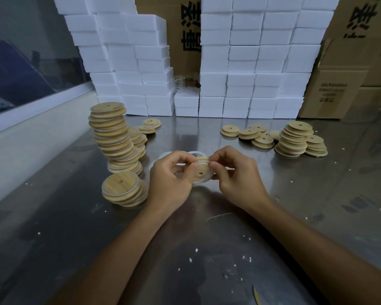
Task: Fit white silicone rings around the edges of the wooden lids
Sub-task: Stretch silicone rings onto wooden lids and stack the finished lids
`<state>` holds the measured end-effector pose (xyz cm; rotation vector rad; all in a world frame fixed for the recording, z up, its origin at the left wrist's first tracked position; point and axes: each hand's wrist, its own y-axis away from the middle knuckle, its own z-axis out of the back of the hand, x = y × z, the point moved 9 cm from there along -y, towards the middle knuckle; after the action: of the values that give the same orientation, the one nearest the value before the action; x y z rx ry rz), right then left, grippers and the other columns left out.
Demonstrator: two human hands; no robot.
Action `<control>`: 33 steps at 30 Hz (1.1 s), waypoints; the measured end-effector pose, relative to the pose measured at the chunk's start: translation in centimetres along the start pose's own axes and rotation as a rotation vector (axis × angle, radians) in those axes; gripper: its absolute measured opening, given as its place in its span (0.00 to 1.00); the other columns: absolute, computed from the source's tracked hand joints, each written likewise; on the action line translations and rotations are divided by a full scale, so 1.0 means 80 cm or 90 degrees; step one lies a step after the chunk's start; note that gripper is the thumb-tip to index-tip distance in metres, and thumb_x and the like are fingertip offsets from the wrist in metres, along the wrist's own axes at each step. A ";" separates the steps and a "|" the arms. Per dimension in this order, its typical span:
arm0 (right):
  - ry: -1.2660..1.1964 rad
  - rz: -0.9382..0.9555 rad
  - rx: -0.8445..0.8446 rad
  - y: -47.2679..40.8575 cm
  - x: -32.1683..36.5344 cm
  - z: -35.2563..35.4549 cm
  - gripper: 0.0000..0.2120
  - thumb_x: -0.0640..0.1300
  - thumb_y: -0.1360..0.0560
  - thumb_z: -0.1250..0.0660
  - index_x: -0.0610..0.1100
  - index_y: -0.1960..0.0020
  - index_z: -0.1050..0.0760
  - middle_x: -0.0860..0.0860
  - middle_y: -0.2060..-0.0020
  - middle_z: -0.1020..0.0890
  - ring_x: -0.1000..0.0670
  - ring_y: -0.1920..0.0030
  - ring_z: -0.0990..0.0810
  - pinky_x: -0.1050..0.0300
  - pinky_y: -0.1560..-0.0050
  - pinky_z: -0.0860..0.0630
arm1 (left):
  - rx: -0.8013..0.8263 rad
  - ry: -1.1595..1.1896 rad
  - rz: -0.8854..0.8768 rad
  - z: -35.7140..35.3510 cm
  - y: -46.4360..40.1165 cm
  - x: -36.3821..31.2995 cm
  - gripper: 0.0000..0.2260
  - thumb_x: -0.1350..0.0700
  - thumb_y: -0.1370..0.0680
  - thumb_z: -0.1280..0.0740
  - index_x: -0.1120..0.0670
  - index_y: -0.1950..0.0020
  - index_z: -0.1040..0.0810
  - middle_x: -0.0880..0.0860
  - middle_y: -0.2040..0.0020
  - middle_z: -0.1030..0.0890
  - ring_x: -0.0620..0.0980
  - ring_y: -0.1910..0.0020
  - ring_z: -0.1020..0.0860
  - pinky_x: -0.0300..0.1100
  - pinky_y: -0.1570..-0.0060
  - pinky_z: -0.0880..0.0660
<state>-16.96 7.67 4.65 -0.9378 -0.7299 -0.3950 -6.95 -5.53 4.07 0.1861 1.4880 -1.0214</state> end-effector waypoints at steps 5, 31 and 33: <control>0.004 -0.011 0.020 0.000 -0.003 -0.003 0.03 0.38 0.23 0.31 0.45 0.52 0.21 0.58 0.58 0.17 0.58 0.52 0.18 0.55 0.57 0.17 | -0.001 -0.076 -0.072 0.001 0.001 -0.013 0.12 0.64 0.26 0.28 0.46 0.59 0.22 0.47 0.57 0.17 0.45 0.56 0.17 0.42 0.55 0.18; -0.114 -0.074 -0.030 -0.002 -0.008 0.001 0.07 0.36 0.24 0.29 0.46 0.57 0.21 0.47 0.58 0.14 0.47 0.55 0.15 0.41 0.54 0.17 | 0.016 -0.079 -0.097 -0.006 0.001 -0.012 0.13 0.61 0.27 0.27 0.42 0.58 0.22 0.45 0.57 0.18 0.48 0.57 0.17 0.48 0.56 0.19; -0.124 -0.089 -0.028 -0.004 -0.010 0.003 0.09 0.35 0.25 0.29 0.47 0.59 0.21 0.46 0.59 0.14 0.45 0.57 0.15 0.40 0.55 0.17 | 0.019 -0.090 -0.103 -0.007 0.002 -0.012 0.13 0.61 0.27 0.27 0.42 0.57 0.23 0.44 0.57 0.18 0.48 0.55 0.18 0.47 0.55 0.19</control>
<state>-17.79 7.74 4.35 -0.9784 -0.9711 -0.4490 -7.03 -4.59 4.76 0.0148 1.3769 -1.1623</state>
